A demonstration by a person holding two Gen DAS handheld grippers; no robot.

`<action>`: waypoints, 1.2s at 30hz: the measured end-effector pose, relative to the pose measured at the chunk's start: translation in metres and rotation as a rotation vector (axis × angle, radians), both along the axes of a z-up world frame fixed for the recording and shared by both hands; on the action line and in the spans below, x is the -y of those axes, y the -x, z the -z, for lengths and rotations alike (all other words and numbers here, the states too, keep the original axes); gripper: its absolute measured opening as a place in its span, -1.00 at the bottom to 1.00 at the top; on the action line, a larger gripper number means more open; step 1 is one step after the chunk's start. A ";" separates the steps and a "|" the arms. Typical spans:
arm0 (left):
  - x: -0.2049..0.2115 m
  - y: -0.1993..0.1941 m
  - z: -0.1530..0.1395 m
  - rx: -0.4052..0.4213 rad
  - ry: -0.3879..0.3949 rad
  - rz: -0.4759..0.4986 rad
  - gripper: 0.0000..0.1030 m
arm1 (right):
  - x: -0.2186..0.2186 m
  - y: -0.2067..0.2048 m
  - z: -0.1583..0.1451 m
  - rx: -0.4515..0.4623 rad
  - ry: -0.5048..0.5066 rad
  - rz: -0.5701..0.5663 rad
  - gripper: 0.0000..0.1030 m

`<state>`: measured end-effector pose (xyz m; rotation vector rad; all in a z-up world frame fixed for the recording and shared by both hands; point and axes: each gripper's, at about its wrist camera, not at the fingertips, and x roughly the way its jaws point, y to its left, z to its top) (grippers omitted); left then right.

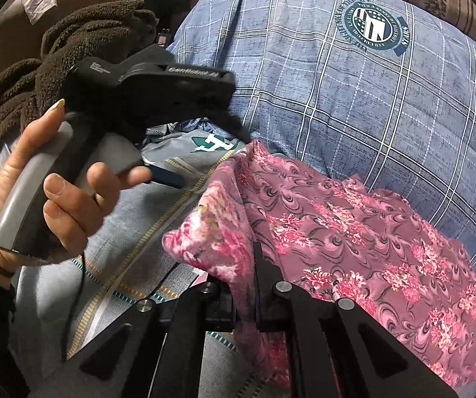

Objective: Fold small clothes
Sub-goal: 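Grasp the shirt edge with the right gripper and lift it upward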

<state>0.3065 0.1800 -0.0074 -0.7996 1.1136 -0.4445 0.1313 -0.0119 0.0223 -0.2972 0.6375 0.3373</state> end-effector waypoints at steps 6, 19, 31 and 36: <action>0.028 -0.011 0.017 -0.071 0.067 0.033 0.99 | 0.006 -0.002 -0.001 -0.006 -0.043 -0.005 -0.89; 0.069 -0.005 -0.008 -0.123 0.115 0.100 0.99 | 0.038 0.005 -0.016 0.018 -0.209 0.032 -0.90; 0.101 -0.036 0.001 -0.154 -0.034 0.137 -0.19 | 0.053 0.002 -0.016 0.010 -0.285 0.051 -0.91; 0.110 -0.027 -0.026 -0.082 -0.105 0.131 -0.70 | 0.065 0.006 -0.019 0.020 -0.328 0.066 -0.91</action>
